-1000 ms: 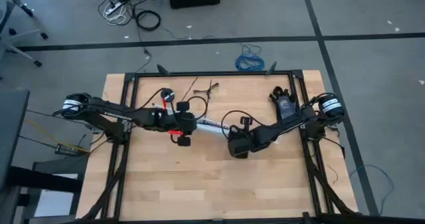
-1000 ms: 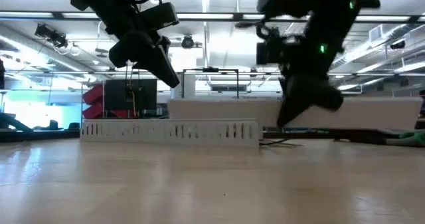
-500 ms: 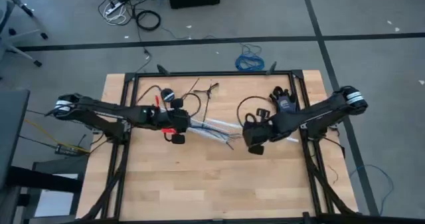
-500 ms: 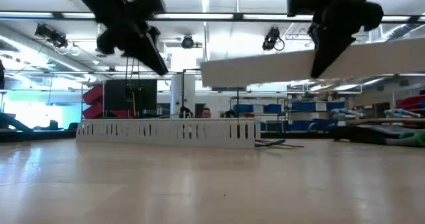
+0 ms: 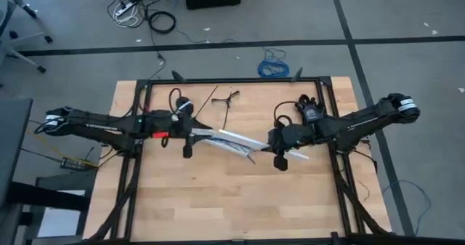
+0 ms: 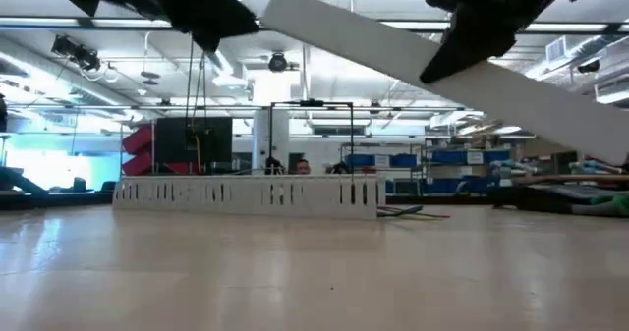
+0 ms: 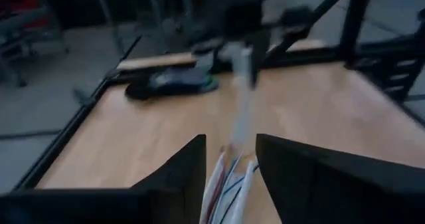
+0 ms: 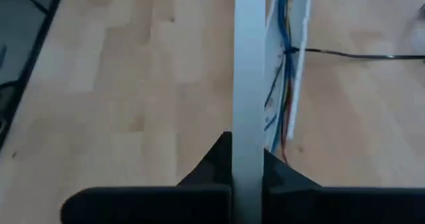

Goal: Ziptie cables
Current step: Close the white cable duct

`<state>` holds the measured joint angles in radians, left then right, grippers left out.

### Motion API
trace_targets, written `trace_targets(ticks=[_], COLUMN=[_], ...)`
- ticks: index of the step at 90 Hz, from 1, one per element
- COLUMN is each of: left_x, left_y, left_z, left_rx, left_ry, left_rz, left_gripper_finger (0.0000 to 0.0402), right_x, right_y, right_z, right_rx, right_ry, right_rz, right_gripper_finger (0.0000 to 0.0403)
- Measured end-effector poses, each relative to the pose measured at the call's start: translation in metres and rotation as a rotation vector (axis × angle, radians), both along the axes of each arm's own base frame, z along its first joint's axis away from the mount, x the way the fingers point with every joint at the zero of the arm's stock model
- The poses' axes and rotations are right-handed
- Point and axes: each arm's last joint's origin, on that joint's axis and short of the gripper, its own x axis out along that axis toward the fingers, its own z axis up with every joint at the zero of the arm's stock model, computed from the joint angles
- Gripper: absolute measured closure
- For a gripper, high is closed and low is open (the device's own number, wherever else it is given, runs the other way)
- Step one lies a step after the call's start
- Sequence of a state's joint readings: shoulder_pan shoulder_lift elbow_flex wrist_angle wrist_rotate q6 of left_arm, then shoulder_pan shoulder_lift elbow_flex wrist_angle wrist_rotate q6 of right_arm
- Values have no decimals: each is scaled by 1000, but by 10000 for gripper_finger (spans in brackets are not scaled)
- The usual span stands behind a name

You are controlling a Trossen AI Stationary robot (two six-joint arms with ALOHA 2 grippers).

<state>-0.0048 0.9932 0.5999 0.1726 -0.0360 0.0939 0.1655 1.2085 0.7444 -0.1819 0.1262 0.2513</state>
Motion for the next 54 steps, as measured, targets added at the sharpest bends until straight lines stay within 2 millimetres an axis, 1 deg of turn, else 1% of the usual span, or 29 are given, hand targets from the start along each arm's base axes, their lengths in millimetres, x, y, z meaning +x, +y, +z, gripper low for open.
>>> trace_targets(ticks=[7,19,27,34,54], left_x=[0,1,2,3,6], left_y=[0,-2,-1,-1,0], left_z=[0,-1,-5,-4,-10], left_rx=[-21,-59,-60,-63,-64], left_ry=[2,5,35,22,55], left_rz=[-4,-61,-42,-40,-27], left_gripper_finger=[275,275,275,275,275], right_x=[3,10,14,17,21], right_y=[-1,-4,-7,-8,-13], right_z=[-6,-12,-15,-18,-18], right_rx=[-5,-15,-12,-17,-21], right_ry=[29,37,36,38,13], right_rz=[3,19,29,29,38], right_gripper_finger=[402,402,402,402,402])
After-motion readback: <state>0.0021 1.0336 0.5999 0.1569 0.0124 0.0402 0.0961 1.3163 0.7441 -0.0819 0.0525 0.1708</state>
